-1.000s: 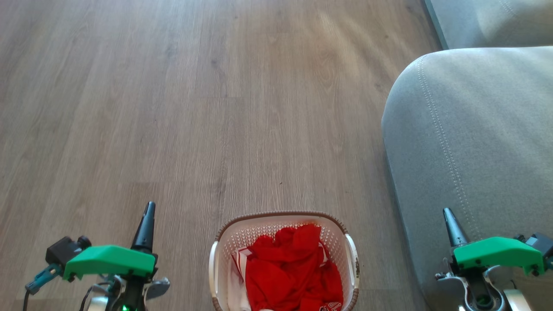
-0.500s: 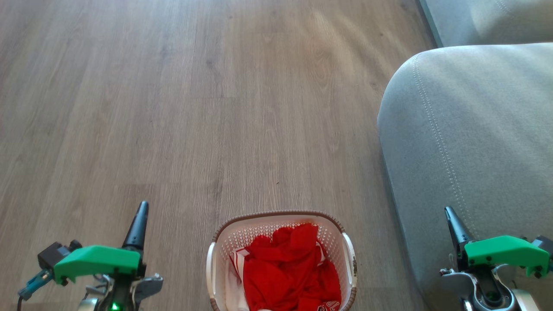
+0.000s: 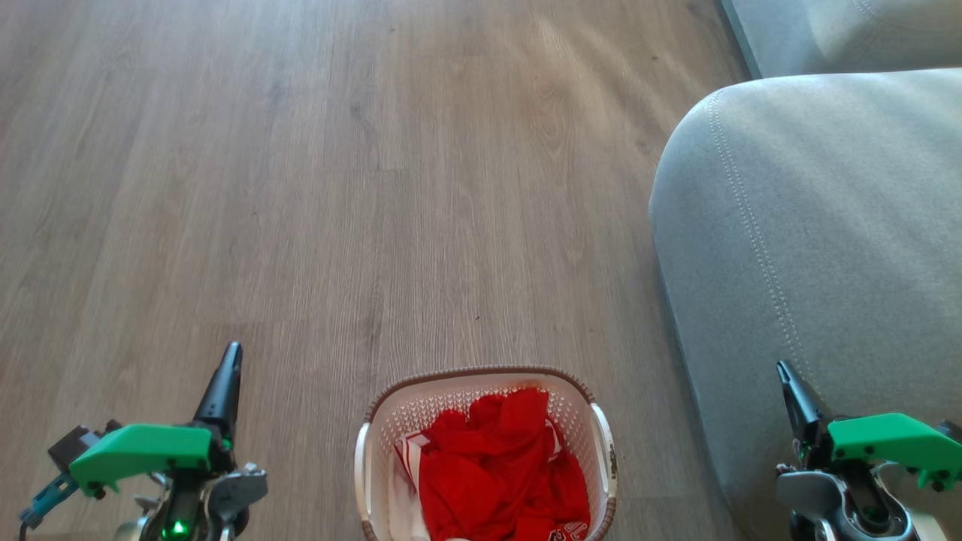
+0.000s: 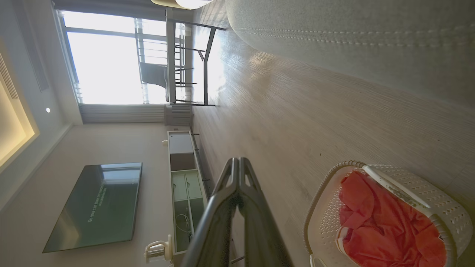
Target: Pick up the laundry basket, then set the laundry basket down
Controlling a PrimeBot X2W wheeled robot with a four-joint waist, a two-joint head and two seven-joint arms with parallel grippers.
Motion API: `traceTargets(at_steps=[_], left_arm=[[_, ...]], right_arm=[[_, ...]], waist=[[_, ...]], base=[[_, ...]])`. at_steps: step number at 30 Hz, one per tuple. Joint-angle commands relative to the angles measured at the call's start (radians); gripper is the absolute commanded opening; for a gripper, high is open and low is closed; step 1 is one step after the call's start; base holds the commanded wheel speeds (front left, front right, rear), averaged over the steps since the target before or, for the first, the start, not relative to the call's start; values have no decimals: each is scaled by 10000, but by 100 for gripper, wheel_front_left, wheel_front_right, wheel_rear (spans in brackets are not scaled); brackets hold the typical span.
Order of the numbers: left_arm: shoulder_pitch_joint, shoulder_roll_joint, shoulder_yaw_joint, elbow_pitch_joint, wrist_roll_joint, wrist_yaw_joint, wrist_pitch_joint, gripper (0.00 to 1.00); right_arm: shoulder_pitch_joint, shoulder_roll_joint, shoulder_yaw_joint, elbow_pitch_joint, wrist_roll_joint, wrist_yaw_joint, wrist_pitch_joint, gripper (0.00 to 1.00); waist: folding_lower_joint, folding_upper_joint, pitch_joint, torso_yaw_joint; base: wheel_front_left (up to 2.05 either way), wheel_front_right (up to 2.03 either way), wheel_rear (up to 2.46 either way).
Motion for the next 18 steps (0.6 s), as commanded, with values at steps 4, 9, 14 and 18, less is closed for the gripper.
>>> traceTargets(at_steps=[4, 9, 14, 18], left_arm=[[-578, 159, 456, -304, -521, -63, 155, 0], [-598, 153, 608, -299, -1063, -66, 308, 0], [-607, 140, 681, -297, -1260, -67, 379, 0], [-608, 127, 700, -296, -1245, -67, 394, 0]], right_arm=[[-636, -197, 86, -291, 484, 66, 227, 0], [-666, -194, -3, -268, 971, 68, 379, 0], [-678, -187, -46, -259, 1153, 69, 444, 0], [-679, -180, -56, -258, 1144, 69, 453, 0]], waist=[[0, 0, 4, -37], [0, 0, 9, -88], [0, 0, 11, -108], [0, 0, 11, -108]], base=[[0, 0, 0], [0, 0, 0], [0, 0, 0], [0, 0, 0]])
